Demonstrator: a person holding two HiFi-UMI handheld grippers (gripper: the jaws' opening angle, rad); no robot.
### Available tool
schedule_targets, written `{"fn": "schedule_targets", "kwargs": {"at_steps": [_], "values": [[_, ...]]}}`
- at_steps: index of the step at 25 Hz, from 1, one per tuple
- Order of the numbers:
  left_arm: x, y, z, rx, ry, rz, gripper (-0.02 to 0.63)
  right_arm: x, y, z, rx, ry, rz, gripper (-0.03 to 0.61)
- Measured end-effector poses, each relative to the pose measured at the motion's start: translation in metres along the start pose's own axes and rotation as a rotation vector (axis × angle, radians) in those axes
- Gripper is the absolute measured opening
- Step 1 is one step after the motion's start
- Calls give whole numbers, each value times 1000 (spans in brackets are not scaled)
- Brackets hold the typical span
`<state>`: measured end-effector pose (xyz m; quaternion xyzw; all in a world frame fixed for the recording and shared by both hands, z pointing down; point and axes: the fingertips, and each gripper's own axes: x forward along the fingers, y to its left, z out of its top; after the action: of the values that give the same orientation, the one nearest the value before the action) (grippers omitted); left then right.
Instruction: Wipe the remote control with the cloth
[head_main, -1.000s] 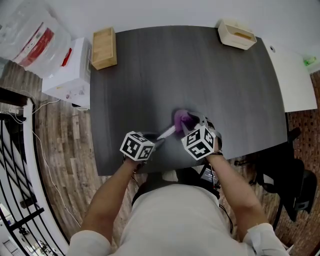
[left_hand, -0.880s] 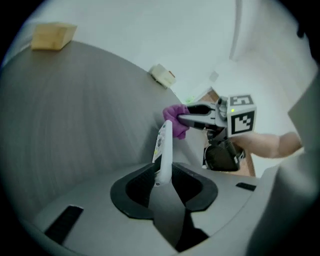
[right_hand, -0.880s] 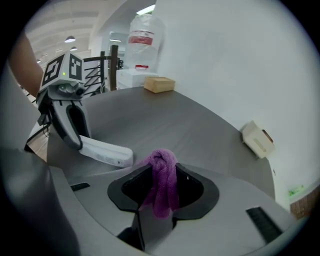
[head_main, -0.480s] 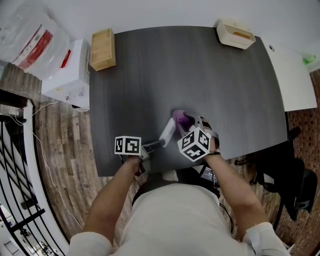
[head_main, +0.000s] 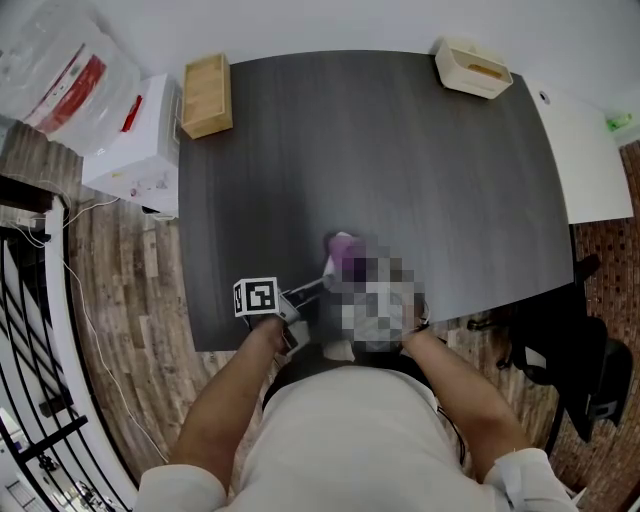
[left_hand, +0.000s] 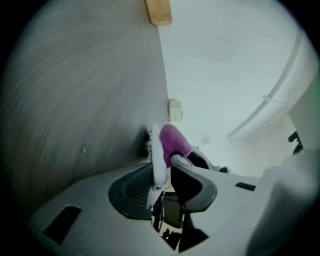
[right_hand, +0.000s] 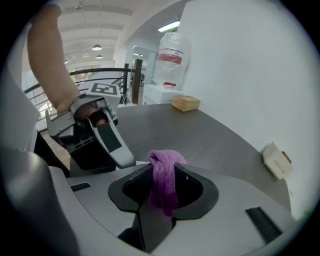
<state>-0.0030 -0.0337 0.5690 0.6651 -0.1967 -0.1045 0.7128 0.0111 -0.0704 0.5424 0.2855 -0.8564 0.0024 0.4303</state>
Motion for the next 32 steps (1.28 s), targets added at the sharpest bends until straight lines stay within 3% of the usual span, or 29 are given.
{"fn": "schedule_targets", "kwargs": {"at_steps": [4,7,12,22,28,32], "values": [[-6,-7,11,-86,-145,-86,94,-6,-1,1,143,-23,44,132],[-10,-7,19,-101,-206,-102,97,-11,6,2,173,-32,79,130],[-12,-7,19,-118,-227,-130,158,-20,27,1,143,-36,126,129],[-13,-3,20,-142,-241,-134,164,-33,45,-11,154,-23,192,123],[-14,4,21,-157,-234,-106,164,-36,63,-7,108,-28,243,120],[-15,7,23,-156,-240,-91,164,-50,92,1,44,-42,419,118]]}}
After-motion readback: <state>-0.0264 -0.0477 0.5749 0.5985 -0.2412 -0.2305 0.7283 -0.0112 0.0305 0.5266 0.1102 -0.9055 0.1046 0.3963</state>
